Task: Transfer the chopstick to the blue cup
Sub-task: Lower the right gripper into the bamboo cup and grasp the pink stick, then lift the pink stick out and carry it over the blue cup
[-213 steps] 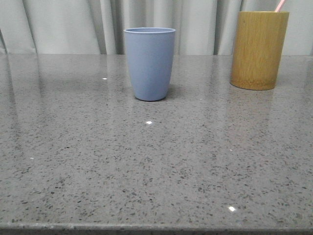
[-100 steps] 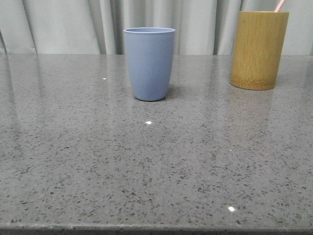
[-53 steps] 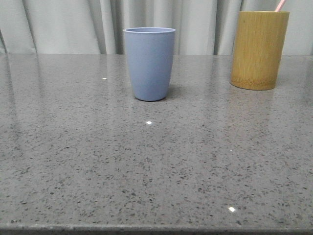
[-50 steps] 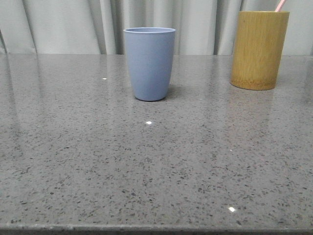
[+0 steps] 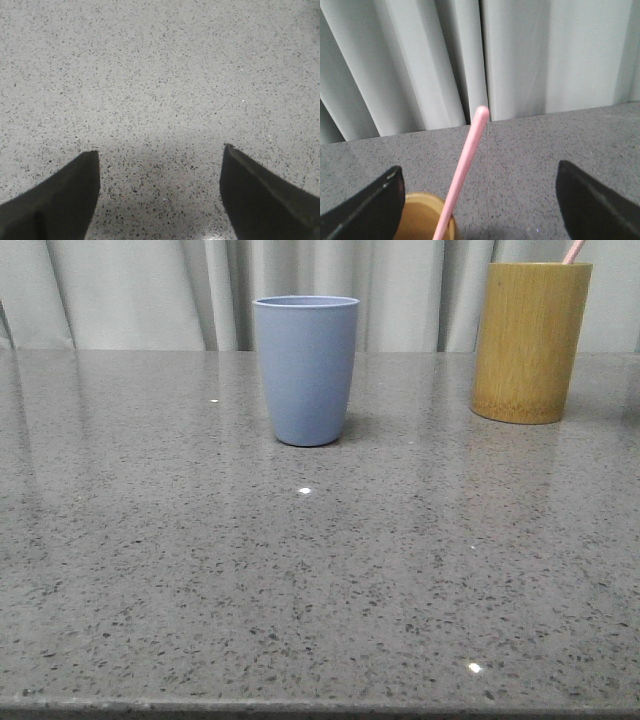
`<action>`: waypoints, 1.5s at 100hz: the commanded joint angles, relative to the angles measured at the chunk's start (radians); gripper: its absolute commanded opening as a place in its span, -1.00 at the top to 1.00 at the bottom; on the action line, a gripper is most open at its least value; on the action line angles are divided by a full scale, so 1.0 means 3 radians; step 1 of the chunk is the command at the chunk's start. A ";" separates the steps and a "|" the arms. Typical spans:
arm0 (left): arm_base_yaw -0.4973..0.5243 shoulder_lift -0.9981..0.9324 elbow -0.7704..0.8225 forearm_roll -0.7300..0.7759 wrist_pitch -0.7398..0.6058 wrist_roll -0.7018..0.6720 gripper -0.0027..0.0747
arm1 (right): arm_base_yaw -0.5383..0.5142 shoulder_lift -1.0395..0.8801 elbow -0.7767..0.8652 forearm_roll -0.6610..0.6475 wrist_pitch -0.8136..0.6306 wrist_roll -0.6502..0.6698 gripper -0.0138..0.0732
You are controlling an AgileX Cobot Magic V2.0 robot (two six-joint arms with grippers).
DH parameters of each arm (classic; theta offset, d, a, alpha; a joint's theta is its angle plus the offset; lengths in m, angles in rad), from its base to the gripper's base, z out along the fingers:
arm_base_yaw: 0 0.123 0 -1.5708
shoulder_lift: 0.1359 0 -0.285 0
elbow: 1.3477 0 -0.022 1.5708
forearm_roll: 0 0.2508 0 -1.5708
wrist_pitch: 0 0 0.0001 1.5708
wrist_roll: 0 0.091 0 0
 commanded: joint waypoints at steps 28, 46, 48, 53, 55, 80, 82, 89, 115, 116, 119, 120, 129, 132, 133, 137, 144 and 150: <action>0.0002 -0.0017 -0.0090 -0.0054 -0.0233 -0.0001 -0.34 | 0.0005 0.0376 -0.0535 0.0001 -0.0374 0.0033 -0.73; 0.0002 -0.0017 -0.0090 -0.0054 -0.0233 -0.0001 -0.34 | 0.0005 0.0463 -0.0587 0.0001 -0.0382 0.0135 -0.71; 0.0002 -0.0017 -0.0090 -0.0054 -0.0233 -0.0001 -0.34 | 0.0005 0.0463 -0.0587 0.0001 -0.0379 0.0145 -0.70; 0.0002 -0.0017 -0.0090 -0.0054 -0.0233 -0.0001 -0.34 | 0.0005 0.0463 -0.0587 0.0001 -0.0379 0.0161 -0.65; 0.0002 -0.0017 -0.0090 -0.0054 -0.0233 -0.0001 -0.34 | 0.0005 0.0463 -0.0587 0.0001 -0.0376 0.0177 -0.62; 0.0002 -0.0017 -0.0090 -0.0054 -0.0233 -0.0001 -0.34 | 0.0005 0.0463 -0.0587 0.0001 -0.0310 0.0238 -0.25; 0.0002 -0.0017 -0.0090 -0.0054 -0.0233 -0.0001 -0.34 | 0.0005 0.0463 -0.0587 0.0001 -0.0302 0.0238 -0.23; 0.0002 -0.0017 -0.0090 -0.0054 -0.0240 -0.0001 -0.34 | 0.0005 0.0463 -0.0587 0.0001 -0.0281 0.0238 -0.16; 0.0002 -0.0017 -0.0090 -0.0054 -0.0240 -0.0001 -0.34 | 0.0005 0.0463 -0.0587 0.0001 -0.0361 0.0265 0.14; 0.0002 -0.0017 -0.0090 -0.0054 -0.0240 -0.0001 -0.34 | 0.0005 0.0463 -0.0587 0.0001 -0.0365 0.0268 0.16; 0.0002 -0.0017 -0.0090 -0.0054 -0.0240 -0.0001 -0.34 | 0.0005 0.0463 -0.0587 0.0001 -0.0377 0.0268 0.21; 0.0002 -0.0017 -0.0090 -0.0054 -0.0240 -0.0001 -0.34 | 0.0005 0.0463 -0.0587 0.0001 -0.0384 0.0268 0.23; 0.0002 -0.0017 -0.0090 -0.0054 -0.0240 -0.0001 -0.34 | 0.0005 0.0463 -0.0587 0.0001 -0.0417 0.0285 0.36; 0.0002 -0.0017 -0.0090 -0.0054 -0.0240 -0.0001 -0.34 | 0.0005 0.0463 -0.0587 0.0001 -0.0424 0.0303 0.40; 0.0002 -0.0017 -0.0090 -0.0054 -0.0240 -0.0001 -0.34 | 0.0005 0.0463 -0.0587 0.0001 -0.0424 0.0308 0.41; 0.0002 -0.0017 -0.0090 -0.0054 -0.0240 -0.0001 -0.34 | 0.0005 0.0463 -0.0587 0.0001 -0.0442 0.0330 0.46; 0.0002 -0.0017 -0.0090 -0.0054 -0.0240 -0.0001 -0.34 | 0.0005 0.0463 -0.0587 0.0001 -0.0471 0.0367 0.55; 0.0002 -0.0017 -0.0090 -0.0054 -0.0240 -0.0001 -0.34 | 0.0005 0.0463 -0.0587 0.0001 -0.0501 0.0377 0.62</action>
